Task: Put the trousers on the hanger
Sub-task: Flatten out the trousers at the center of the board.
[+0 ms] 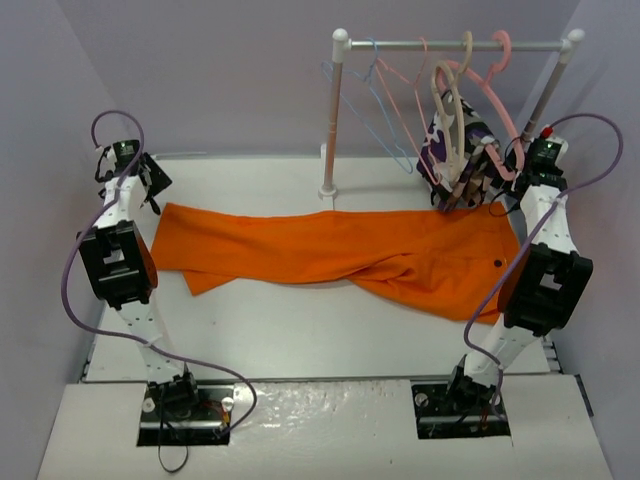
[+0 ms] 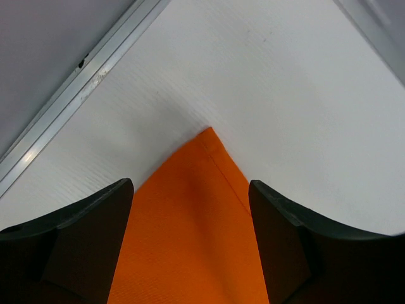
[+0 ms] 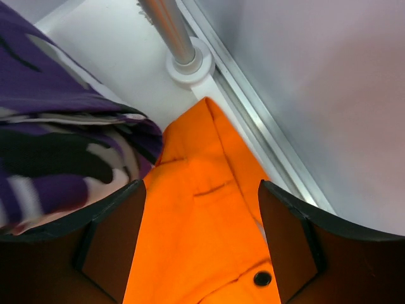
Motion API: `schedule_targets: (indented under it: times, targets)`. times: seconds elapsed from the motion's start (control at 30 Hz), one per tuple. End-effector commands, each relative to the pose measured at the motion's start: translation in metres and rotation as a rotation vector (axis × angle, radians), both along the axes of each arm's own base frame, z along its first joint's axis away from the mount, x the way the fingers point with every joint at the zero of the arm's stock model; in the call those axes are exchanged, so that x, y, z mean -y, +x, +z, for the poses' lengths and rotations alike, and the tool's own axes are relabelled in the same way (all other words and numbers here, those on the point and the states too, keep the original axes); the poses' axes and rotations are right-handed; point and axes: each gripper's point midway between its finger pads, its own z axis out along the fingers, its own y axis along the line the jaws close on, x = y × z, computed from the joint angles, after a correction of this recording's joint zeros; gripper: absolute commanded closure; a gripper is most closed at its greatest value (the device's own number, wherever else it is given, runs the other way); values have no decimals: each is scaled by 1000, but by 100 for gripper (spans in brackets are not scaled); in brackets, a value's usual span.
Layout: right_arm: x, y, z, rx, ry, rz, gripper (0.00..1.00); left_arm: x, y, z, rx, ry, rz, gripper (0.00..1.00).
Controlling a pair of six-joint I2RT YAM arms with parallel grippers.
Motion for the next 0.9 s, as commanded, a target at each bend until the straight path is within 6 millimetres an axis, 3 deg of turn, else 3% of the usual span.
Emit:
schedule_targets:
  times: [0.0, 0.07, 0.13, 0.17, 0.4, 0.5, 0.6, 0.87]
  targets:
    - [-29, -31, 61, 158, 6, -22, 29, 20, -29, 114, 234, 48, -50, 28]
    - [-53, -52, 73, 191, 1, -29, 27, 35, -60, 92, 170, 22, -50, 28]
    - [-75, -70, 67, 187, 6, -33, 25, 50, -95, 82, 130, 1, -40, 28]
    - [-91, -77, 62, 183, 36, -11, 25, 58, -108, 80, 123, -18, -36, 28]
    - [-165, -126, 18, 138, 238, 169, 19, 100, -203, -13, -107, -109, -66, 28]
    - [-187, -144, -6, 87, 283, 240, 15, 106, -223, -38, -158, -129, -71, 29]
    - [-197, -154, -12, 78, 288, 281, 14, 112, -235, -56, -202, -155, -73, 31]
    - [-210, -162, -16, 68, 292, 342, 13, 115, -235, -87, -291, -163, -80, 37]
